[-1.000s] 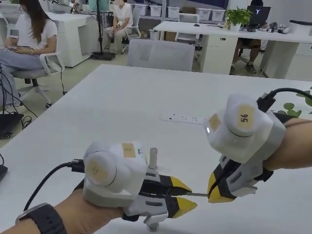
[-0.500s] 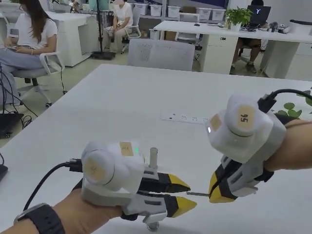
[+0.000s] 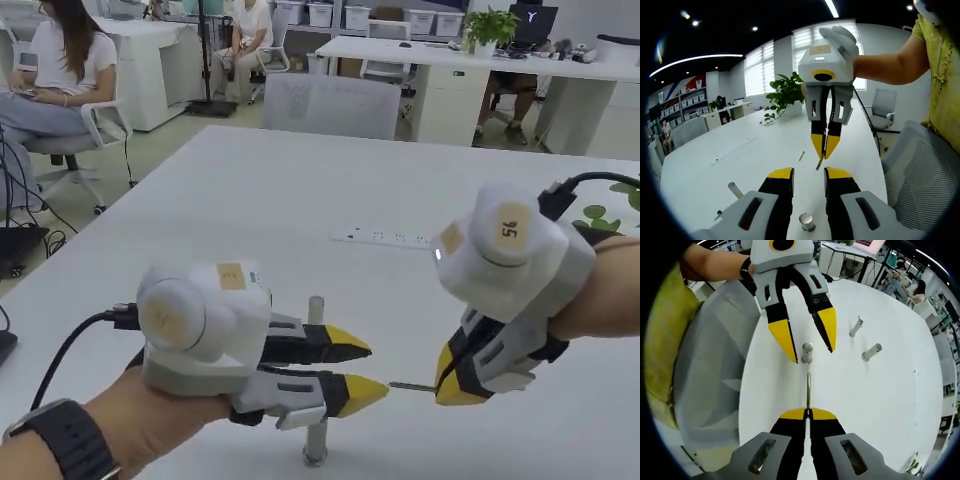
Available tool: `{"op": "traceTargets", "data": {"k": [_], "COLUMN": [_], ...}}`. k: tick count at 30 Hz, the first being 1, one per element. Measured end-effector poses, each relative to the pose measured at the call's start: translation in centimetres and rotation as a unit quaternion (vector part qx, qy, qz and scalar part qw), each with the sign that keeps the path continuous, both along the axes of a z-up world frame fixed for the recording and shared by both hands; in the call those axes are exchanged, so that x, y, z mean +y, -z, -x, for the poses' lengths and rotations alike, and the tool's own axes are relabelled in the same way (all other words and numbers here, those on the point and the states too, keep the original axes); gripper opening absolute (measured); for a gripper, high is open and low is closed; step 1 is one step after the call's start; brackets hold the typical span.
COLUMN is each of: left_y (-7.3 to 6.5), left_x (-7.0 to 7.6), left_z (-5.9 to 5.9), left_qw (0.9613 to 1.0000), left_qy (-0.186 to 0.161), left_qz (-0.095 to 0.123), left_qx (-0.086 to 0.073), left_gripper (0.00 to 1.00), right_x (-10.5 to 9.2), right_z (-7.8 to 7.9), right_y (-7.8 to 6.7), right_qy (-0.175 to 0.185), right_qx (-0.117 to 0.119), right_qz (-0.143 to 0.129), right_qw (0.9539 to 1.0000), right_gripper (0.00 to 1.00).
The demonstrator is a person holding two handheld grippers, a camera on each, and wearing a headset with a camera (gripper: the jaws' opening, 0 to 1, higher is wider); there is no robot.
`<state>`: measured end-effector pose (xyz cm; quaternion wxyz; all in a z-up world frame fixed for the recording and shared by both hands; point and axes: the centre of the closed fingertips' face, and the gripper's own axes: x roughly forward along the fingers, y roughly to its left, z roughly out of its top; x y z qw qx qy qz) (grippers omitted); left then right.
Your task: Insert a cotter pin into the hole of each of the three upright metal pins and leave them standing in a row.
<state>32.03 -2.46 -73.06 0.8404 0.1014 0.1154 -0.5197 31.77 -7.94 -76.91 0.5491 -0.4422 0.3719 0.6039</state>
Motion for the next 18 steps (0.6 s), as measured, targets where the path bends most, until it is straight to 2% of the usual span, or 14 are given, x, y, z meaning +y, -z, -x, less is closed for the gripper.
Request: {"op": "traceTargets", "data": {"k": [10, 18], "left_y": [-0.9, -0.9], "left_x": [3.0, 5.3], "left_z": [-0.3, -0.4], "left_qw": [0.9996, 0.9984], "left_qy": [-0.029, -0.056], "left_qz": [0.003, -0.001], "left_qx": [-0.004, -0.004], "left_gripper": [0.28, 0.30], "right_x": [-0.3, -0.3], "right_z": [-0.1, 0.1], "right_y": [0.2, 0.4], "right_qy": [0.007, 0.012], "right_qx": [0.002, 0.003], "right_qz": [-0.001, -0.002], "right_qw": [1.0000, 0.9999], "right_gripper": [0.02, 0.02]}}
